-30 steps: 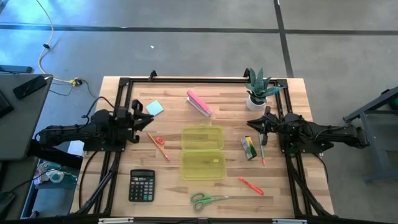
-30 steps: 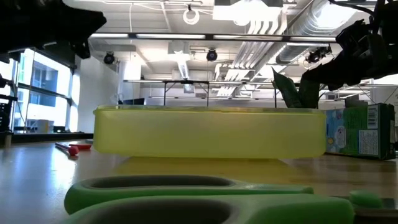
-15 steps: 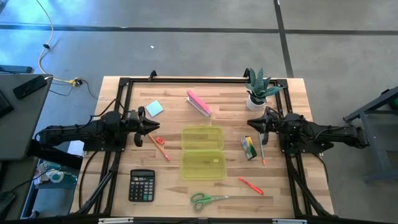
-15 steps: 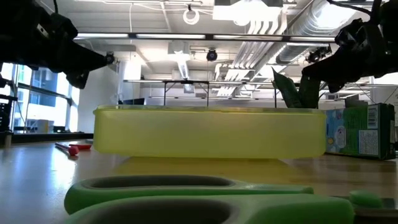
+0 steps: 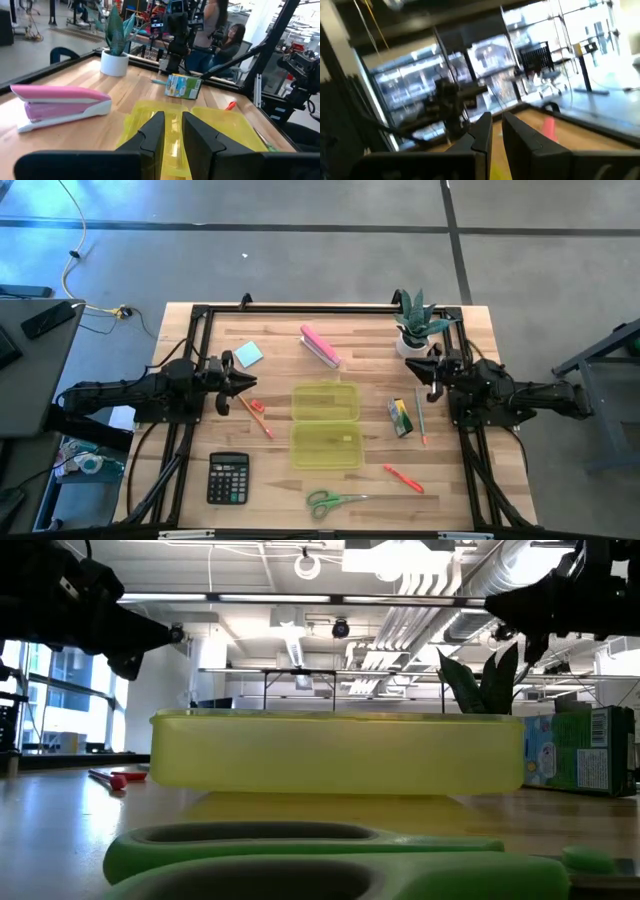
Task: Pack school essentials
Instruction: Put the blue pencil into the yellow supply box
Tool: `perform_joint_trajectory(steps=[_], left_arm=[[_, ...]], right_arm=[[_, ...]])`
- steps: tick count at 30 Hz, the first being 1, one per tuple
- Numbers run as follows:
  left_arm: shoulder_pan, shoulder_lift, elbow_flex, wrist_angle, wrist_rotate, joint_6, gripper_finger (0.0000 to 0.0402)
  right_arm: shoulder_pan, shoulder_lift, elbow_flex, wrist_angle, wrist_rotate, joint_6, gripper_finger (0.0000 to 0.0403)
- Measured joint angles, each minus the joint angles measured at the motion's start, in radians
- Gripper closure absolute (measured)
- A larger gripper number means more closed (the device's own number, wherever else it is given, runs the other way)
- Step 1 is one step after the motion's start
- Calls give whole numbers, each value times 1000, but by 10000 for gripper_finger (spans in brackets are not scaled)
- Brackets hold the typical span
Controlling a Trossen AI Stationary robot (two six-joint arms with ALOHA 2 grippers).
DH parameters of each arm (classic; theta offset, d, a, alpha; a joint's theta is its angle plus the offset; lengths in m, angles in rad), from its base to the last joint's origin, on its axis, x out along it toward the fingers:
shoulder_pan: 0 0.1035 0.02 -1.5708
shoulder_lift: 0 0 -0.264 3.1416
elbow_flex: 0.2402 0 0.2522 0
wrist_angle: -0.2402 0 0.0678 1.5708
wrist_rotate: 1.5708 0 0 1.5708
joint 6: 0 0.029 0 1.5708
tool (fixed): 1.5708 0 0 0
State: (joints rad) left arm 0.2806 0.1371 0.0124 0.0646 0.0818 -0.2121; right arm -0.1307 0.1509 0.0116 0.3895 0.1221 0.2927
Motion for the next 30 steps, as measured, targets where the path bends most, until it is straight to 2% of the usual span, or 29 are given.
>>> perform_joint_trajectory(steps=[3, 9, 12, 14, 17, 20, 23, 30], left_arm=[[1, 0, 0, 42, -30, 48, 344], [1, 0, 0, 127, -60, 81, 344], [1, 0, 0, 131, -60, 133, 344], [0, -1, 0, 131, -60, 148, 344], [0, 0, 0, 131, -60, 152, 344], [0, 0, 0, 131, -60, 173, 344], [0, 0, 0, 131, -61, 174, 344], [0, 0, 0, 112, -61, 155, 344]], right_arm=[[1, 0, 0, 18, -17, -54, 368], [0, 0, 0, 62, -3, -46, 368], [0, 0, 12, 97, -56, -3, 368], [1, 0, 62, 43, -91, 14, 368], [1, 4, 192, -209, -91, 30, 368], [13, 45, 350, -537, -18, 141, 368], [37, 113, 482, -794, 19, 271, 368], [136, 305, 647, -1154, 19, 609, 368]])
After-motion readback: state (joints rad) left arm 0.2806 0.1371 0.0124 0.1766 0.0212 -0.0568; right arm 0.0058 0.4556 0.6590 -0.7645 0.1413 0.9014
